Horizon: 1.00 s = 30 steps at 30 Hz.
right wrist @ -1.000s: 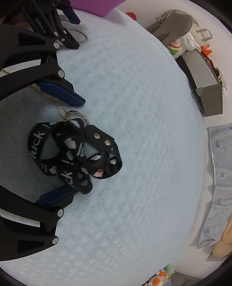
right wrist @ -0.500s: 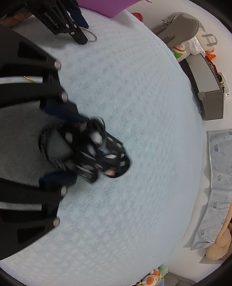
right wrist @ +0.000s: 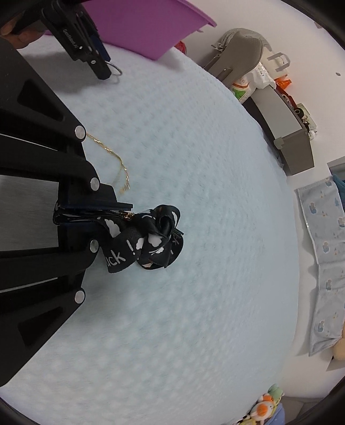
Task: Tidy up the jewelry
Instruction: 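Grasp the black lanyard with the right tool while the left tool grasps the silver bangle, then carry lanyard and bangle into the pink tub and open both tools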
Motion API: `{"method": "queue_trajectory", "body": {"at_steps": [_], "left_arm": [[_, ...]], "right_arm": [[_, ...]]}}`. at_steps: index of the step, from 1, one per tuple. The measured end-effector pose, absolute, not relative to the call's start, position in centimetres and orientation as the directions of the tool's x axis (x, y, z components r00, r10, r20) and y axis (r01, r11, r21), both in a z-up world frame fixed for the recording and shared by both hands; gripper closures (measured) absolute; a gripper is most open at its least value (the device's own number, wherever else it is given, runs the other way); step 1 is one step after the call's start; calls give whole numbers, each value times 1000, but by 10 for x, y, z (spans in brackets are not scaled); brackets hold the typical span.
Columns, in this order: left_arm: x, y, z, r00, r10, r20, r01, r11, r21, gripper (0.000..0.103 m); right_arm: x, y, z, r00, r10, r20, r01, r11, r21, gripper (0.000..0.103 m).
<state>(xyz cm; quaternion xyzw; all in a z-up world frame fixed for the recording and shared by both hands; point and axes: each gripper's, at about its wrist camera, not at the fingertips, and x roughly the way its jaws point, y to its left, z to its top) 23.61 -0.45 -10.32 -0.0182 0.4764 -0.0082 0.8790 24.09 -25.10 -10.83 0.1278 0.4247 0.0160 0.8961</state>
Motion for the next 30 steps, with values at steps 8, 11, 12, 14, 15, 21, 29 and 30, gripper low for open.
{"method": "queue_trajectory", "body": {"at_steps": [8, 11, 12, 14, 15, 21, 29, 30], "left_arm": [[184, -1, -70, 564, -60, -824, 44, 998, -43, 57], [164, 2, -53, 574, -81, -815, 61, 997, -55, 57], [158, 4, -46, 578, -89, -811, 69, 996, -61, 57], [148, 6, -35, 588, -100, -802, 81, 995, -64, 57], [141, 7, -27, 596, -103, -796, 90, 994, -61, 57], [119, 24, 13, 642, -106, -759, 96, 994, -58, 57], [100, 68, 65, 700, -79, -710, 51, 997, -62, 57], [99, 75, 72, 706, -76, -704, 41, 997, -67, 57]], "right_arm": [[192, -241, -68, 669, 137, -730, 73, 966, 249, 97], [176, -230, -48, 680, 141, -720, 51, 970, 239, 97], [172, -225, -40, 684, 144, -715, 40, 971, 234, 97], [163, -215, -23, 695, 156, -702, 14, 973, 230, 97], [158, -211, -16, 700, 163, -696, 3, 973, 231, 97], [139, -180, 32, 737, 208, -643, -72, 970, 231, 97], [132, -130, 88, 752, 273, -599, -171, 960, 223, 97], [133, -121, 96, 755, 286, -590, -190, 957, 220, 97]]}}
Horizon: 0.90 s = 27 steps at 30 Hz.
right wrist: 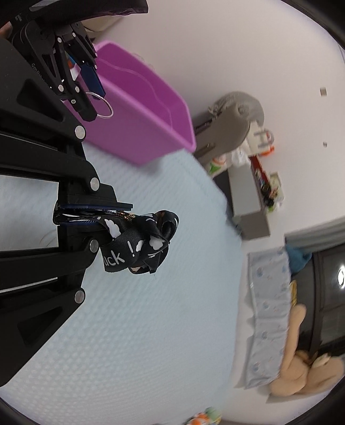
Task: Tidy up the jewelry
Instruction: 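Carry lanyard and bangle into the pink tub and open both tools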
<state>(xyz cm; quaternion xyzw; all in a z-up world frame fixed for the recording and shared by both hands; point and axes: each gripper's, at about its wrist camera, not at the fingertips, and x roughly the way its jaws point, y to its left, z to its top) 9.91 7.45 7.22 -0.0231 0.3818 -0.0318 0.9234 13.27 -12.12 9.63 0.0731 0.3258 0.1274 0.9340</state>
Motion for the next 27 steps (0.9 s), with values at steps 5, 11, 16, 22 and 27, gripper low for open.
{"method": "queue_trajectory", "body": {"at_steps": [5, 11, 16, 22, 27], "left_arm": [[100, 113, 108, 743, -48, -668, -11, 996, -84, 57], [104, 166, 140, 775, 39, -631, -94, 994, -53, 57], [114, 224, 157, 775, 115, -621, -193, 979, -59, 57], [128, 273, 159, 760, 176, -626, -273, 960, -62, 57], [140, 298, 126, 703, 186, -687, -316, 947, -67, 57]], "right_arm": [[142, -76, 136, 755, 357, -550, -290, 934, 207, 97], [163, -15, 176, 738, 454, -499, -401, 890, 217, 97], [182, 45, 210, 705, 537, -464, -496, 840, 219, 97], [202, 105, 217, 648, 589, -483, -566, 797, 211, 97], [228, 150, 174, 566, 566, -599, -577, 791, 203, 97]]}}
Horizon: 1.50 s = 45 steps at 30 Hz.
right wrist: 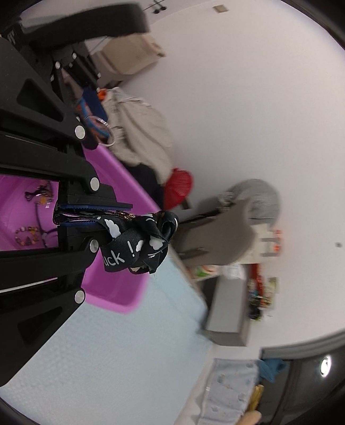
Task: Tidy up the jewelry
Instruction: 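Carry lanyard and bangle into the pink tub and open both tools, then hold both open tools above the jewelry in the pink tub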
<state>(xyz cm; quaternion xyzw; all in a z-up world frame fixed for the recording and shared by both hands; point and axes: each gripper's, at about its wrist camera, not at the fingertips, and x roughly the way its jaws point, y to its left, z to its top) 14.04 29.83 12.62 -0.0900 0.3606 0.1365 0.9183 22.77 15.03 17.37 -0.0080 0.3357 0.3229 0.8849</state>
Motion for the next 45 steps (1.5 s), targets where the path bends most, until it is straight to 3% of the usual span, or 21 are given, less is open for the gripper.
{"method": "queue_trajectory", "body": {"at_steps": [5, 11, 13, 15, 16, 17, 21, 25, 45], "left_arm": [[154, 311, 87, 629, 175, -757, -342, 937, -67, 57], [160, 319, 56, 567, 178, -804, -367, 929, -53, 56], [160, 321, 52, 553, 179, -814, -379, 924, -54, 56], [158, 323, 49, 542, 188, -819, -396, 917, -52, 50], [158, 323, 49, 538, 194, -820, -405, 913, -50, 33], [157, 324, 50, 536, 204, -819, -420, 906, -50, 19], [155, 325, 55, 541, 208, -815, -432, 900, -57, 17], [151, 320, 59, 545, 237, -805, -438, 898, -32, 9], [126, 294, 78, 577, 269, -771, -421, 907, 1, 8]], "right_arm": [[250, 178, 111, 477, 485, -733, -559, 811, 173, 97], [262, 182, 71, 413, 418, -809, -532, 832, 159, 94], [263, 183, 67, 413, 400, -819, -525, 839, 145, 82], [262, 180, 67, 426, 393, -815, -521, 843, 134, 48], [261, 179, 68, 434, 393, -811, -520, 844, 131, 45], [259, 178, 70, 446, 395, -803, -521, 844, 125, 44], [253, 176, 74, 462, 386, -799, -527, 844, 103, 44], [247, 168, 76, 469, 388, -794, -526, 844, 102, 39], [205, 130, 83, 517, 369, -773, -479, 872, 96, 38]]}}
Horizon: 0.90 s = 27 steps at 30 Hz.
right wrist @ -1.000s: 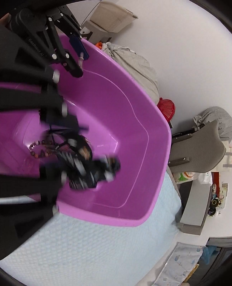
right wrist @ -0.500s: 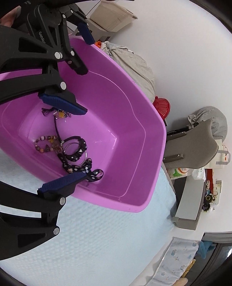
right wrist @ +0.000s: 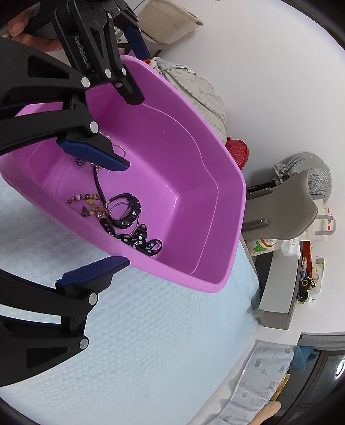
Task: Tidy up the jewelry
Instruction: 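Hold both open tools above the jewelry in the pink tub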
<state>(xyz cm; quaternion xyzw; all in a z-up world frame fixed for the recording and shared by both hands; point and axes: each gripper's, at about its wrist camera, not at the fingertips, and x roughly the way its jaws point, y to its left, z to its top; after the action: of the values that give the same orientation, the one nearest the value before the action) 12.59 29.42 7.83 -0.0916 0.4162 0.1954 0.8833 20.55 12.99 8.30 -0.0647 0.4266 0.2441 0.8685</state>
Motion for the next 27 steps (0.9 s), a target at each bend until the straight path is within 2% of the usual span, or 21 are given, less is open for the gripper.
{"method": "queue_trajectory", "body": {"at_steps": [27], "left_arm": [[90, 265, 86, 602, 311, -735, -434, 900, 25, 7]], "right_arm": [[159, 93, 79, 558, 364, -746, -419, 899, 126, 34]]}}
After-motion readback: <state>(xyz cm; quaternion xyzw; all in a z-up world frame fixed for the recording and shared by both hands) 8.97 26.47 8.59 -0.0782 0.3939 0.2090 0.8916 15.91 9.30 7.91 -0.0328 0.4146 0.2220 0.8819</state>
